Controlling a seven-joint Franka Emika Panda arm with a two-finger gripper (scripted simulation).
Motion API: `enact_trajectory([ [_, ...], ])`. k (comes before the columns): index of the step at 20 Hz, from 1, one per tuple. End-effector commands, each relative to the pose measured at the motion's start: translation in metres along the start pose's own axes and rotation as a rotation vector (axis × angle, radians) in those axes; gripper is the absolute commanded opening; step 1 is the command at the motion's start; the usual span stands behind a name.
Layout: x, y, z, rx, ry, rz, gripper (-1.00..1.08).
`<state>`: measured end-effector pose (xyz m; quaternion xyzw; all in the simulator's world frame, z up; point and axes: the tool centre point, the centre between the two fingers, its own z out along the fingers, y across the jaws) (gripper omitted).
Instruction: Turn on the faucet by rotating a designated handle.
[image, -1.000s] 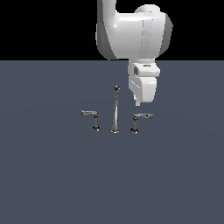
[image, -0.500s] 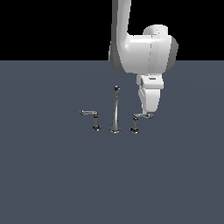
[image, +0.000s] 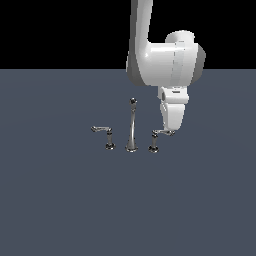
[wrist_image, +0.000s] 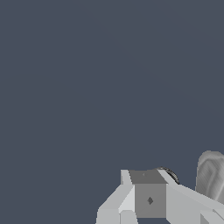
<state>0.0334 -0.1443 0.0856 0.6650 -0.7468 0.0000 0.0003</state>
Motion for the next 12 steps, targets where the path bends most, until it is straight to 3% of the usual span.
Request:
enact_trajectory([
  [1,0.003,0.006,0.0,0.0,0.0,0.001,-1.0],
  [12,0.017,0.038,0.0,0.0,0.0,0.002,-1.0],
])
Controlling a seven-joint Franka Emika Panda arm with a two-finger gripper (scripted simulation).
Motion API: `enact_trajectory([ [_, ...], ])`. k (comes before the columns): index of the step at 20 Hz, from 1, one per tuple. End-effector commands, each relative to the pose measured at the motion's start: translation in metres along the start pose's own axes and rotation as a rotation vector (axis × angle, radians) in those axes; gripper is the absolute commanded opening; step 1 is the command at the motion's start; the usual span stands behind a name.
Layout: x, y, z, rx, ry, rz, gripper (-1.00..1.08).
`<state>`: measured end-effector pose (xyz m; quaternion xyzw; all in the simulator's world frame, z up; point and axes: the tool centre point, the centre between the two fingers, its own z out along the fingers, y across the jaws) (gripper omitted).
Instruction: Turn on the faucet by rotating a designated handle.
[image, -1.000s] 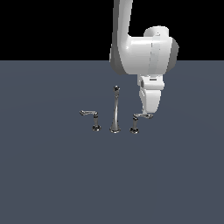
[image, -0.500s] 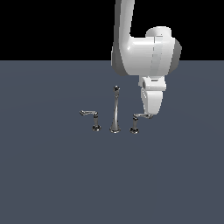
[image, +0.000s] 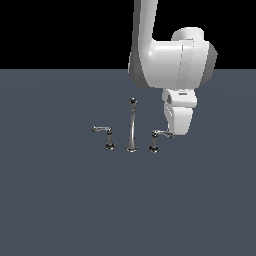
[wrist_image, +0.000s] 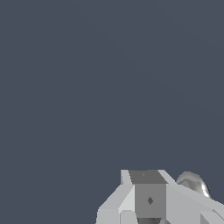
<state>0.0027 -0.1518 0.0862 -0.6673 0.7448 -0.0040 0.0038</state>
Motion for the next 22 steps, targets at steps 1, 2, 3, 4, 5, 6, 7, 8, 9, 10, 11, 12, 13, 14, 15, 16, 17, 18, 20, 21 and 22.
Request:
enact_trajectory([
  [1,0.001,0.0,0.0,0.0,0.0,0.001,-1.0],
  [2,0.0,0.004,0.0,-0.001,0.0,0.002,-1.0],
  [3,-0.001,0.007,0.0,-0.002,0.0,0.002,-1.0],
  [4,-0.001,0.01,0.0,-0.002,0.0,0.002,-1.0],
  [5,-0.002,0.014,0.0,-0.003,0.0,0.003,-1.0],
  [6,-0.003,0.017,0.0,-0.004,0.0,0.003,-1.0],
  [7,-0.004,0.02,0.0,-0.004,0.0,0.003,-1.0],
  [8,-0.004,0.024,0.0,-0.005,0.0,0.004,-1.0],
  [9,-0.005,0.027,0.0,-0.005,0.0,0.004,-1.0],
  [10,-0.006,0.031,0.0,-0.006,0.0,0.005,-1.0],
  [11,-0.007,0.034,0.0,-0.007,0.0,0.005,-1.0],
  [12,-0.007,0.037,0.0,-0.007,0.0,0.005,-1.0],
  [13,-0.008,0.041,0.0,-0.008,0.0,0.006,-1.0],
  [14,-0.009,0.044,0.0,-0.009,0.0,0.006,-1.0],
  [15,-0.01,0.048,0.0,-0.009,0.0,0.007,-1.0],
  [16,-0.01,0.051,0.0,-0.01,0.0,0.007,-1.0],
  [17,-0.011,0.055,0.0,-0.011,0.0,0.007,-1.0],
  [18,-0.011,0.055,0.0,-0.011,0.0,0.007,-1.0],
  [20,-0.008,0.053,0.0,-0.007,0.003,0.018,-1.0],
  [21,-0.012,0.055,0.0,-0.007,0.003,0.017,-1.0],
  [22,-0.017,0.057,0.0,-0.008,0.003,0.016,-1.0],
])
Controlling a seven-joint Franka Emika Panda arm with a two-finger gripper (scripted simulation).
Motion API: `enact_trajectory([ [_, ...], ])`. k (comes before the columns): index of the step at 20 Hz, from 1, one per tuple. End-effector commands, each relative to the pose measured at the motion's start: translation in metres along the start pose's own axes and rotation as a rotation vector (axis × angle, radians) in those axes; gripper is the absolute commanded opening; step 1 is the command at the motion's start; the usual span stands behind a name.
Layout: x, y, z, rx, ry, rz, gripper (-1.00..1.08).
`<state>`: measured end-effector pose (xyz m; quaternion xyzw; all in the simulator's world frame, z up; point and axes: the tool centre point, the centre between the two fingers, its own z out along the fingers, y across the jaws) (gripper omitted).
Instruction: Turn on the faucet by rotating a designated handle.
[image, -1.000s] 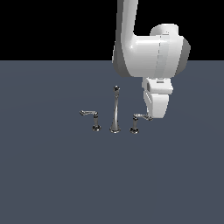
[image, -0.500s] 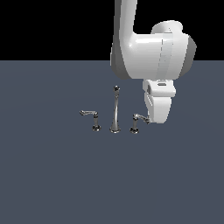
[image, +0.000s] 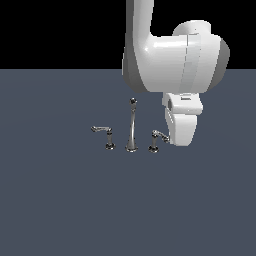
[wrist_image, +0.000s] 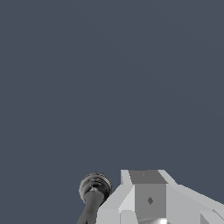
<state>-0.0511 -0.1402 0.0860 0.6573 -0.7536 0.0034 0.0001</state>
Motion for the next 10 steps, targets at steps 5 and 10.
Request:
enact_trajectory([
  [5,-0.034,0.014,0.0,-0.003,-0.004,-0.015,-1.0],
  [10,-0.023,0.018,0.0,-0.001,0.002,0.019,-1.0],
])
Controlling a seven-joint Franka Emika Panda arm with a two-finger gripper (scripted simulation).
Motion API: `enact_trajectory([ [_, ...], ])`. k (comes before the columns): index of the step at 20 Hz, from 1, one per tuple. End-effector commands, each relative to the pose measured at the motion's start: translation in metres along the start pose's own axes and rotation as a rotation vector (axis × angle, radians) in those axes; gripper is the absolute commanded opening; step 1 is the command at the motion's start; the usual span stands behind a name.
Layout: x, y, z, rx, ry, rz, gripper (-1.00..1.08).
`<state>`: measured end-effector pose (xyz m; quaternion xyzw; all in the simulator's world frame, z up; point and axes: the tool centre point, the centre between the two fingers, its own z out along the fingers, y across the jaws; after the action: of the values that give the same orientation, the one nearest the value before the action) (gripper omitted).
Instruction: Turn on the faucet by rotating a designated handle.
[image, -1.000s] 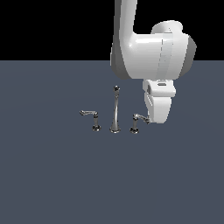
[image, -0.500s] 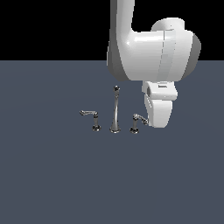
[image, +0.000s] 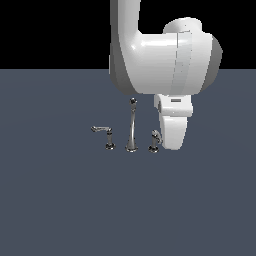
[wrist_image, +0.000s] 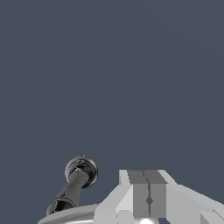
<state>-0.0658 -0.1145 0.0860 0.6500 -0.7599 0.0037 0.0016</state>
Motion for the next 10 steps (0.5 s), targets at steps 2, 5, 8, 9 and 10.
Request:
enact_trajectory([
  [2,-0.013,-0.003,0.0,-0.001,-0.001,-0.007,-1.0],
  [5,-0.033,-0.007,0.0,-0.001,-0.003,-0.017,-1.0],
  [8,-0.052,-0.01,0.0,-0.002,-0.005,-0.027,-1.0],
  [9,-0.059,-0.011,0.0,-0.003,-0.006,-0.031,-1.0],
  [10,-0.065,-0.013,0.0,-0.003,-0.006,-0.034,-1.0],
])
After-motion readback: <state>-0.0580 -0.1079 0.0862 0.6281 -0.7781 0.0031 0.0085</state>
